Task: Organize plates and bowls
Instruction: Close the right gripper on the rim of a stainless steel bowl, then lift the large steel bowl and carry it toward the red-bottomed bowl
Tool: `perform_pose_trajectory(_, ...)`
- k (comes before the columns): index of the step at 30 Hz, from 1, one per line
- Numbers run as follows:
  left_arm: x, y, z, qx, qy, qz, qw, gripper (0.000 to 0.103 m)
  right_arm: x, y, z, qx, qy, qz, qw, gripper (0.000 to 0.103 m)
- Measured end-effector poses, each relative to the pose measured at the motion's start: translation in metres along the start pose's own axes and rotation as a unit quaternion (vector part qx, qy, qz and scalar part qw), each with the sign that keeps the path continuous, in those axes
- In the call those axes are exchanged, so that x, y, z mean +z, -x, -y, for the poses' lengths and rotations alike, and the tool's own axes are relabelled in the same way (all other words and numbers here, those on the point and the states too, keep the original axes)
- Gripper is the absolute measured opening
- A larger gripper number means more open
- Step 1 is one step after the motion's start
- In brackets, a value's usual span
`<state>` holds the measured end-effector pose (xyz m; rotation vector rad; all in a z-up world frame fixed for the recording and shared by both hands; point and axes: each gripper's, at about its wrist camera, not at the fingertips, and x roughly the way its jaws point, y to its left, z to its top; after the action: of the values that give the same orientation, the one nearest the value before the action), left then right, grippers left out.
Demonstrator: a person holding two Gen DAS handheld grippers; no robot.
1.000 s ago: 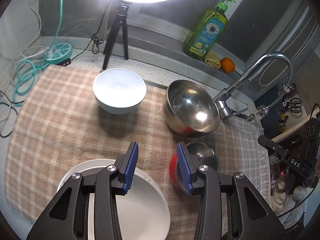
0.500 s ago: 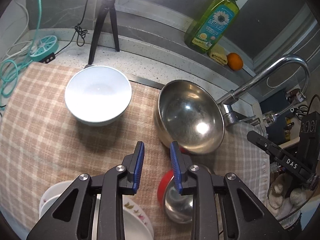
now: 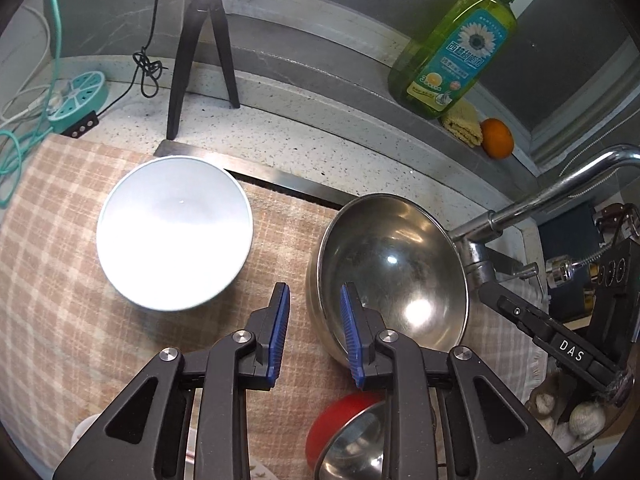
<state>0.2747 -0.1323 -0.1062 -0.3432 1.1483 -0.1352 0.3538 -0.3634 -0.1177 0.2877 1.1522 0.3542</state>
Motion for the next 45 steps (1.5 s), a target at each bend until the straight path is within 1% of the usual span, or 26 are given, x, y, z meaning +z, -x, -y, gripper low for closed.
perform_pose_trajectory(7,0.005,-0.009,0.000,0.007,-0.001,-0.003,1.0000,0.024,0.001,-0.006,-0.003,-0.007,0.000,-0.001,1.000,0.027)
perform_pose_trajectory(12,0.008,-0.013,-0.001,0.010,-0.001,-0.004,0.9999,0.024,0.003,-0.013,-0.003,-0.008,-0.007,-0.006,1.000,0.022)
perform_pose_trajectory(14,0.008,-0.015,-0.002,0.011,-0.001,-0.007,0.9999,0.019,0.003,-0.015,-0.003,-0.007,-0.008,-0.008,1.000,0.020)
perform_pose_trajectory(15,0.009,-0.017,-0.002,0.010,-0.001,-0.008,0.9999,0.019,0.003,-0.016,-0.004,-0.008,-0.008,-0.009,1.000,0.020)
perform_pose_trajectory(19,0.008,-0.020,-0.002,0.007,-0.004,-0.013,0.9999,0.013,0.004,-0.020,-0.004,-0.009,-0.012,-0.014,1.000,0.016)
perform_pose_trajectory(23,0.007,-0.020,0.003,0.008,-0.013,-0.012,0.9998,0.009,0.005,-0.024,-0.002,0.001,-0.026,-0.022,0.999,0.009)
perform_pose_trajectory(26,0.007,-0.022,0.004,0.006,-0.016,-0.014,0.9998,0.007,0.005,-0.025,0.000,0.002,-0.029,-0.023,0.999,0.007)
perform_pose_trajectory(36,0.006,-0.020,0.005,0.007,-0.019,-0.011,0.9997,0.007,0.003,-0.022,-0.001,-0.002,-0.031,-0.021,0.999,0.007)
perform_pose_trajectory(45,0.006,-0.006,0.014,0.001,-0.036,0.004,0.9994,0.007,0.002,-0.006,-0.004,-0.011,-0.032,0.000,0.999,0.007)
